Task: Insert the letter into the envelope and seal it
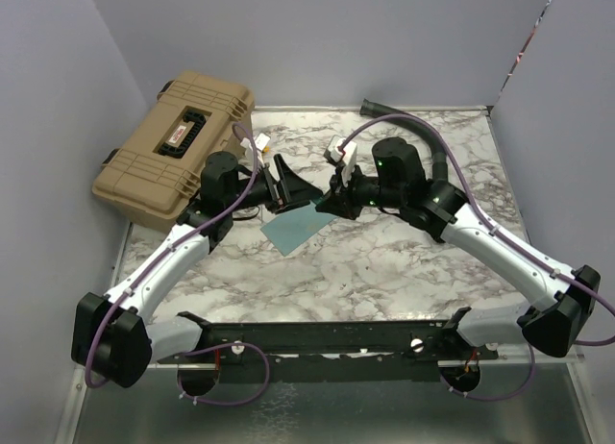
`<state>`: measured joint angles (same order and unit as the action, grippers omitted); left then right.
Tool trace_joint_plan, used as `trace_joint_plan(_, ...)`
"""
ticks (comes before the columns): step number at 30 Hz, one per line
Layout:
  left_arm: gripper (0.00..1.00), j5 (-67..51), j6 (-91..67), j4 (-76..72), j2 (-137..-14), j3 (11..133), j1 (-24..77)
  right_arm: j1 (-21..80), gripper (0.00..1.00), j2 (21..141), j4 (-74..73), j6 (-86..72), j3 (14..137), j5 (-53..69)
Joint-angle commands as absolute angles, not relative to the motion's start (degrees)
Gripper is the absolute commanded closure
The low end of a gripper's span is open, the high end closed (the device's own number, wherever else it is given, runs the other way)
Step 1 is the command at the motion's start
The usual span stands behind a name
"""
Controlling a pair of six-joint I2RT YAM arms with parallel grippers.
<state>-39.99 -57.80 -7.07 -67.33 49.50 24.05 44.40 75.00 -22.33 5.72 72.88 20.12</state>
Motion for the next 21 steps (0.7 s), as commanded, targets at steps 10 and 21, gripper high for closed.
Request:
trace_joint_plan(10, 0.49, -56.4, -50.4, -1.7, -64.3, 50.5, 23.2, 44.5, 0.99, 77.5, -37.0, 21.3, 77.2, 27.9)
trace_joint_plan(21, 0.42, -54.8, -48.8, 2.0, -66.0, 49.7, 23.6, 44.5, 0.99, 78.7, -38.9, 24.2, 78.7, 31.4)
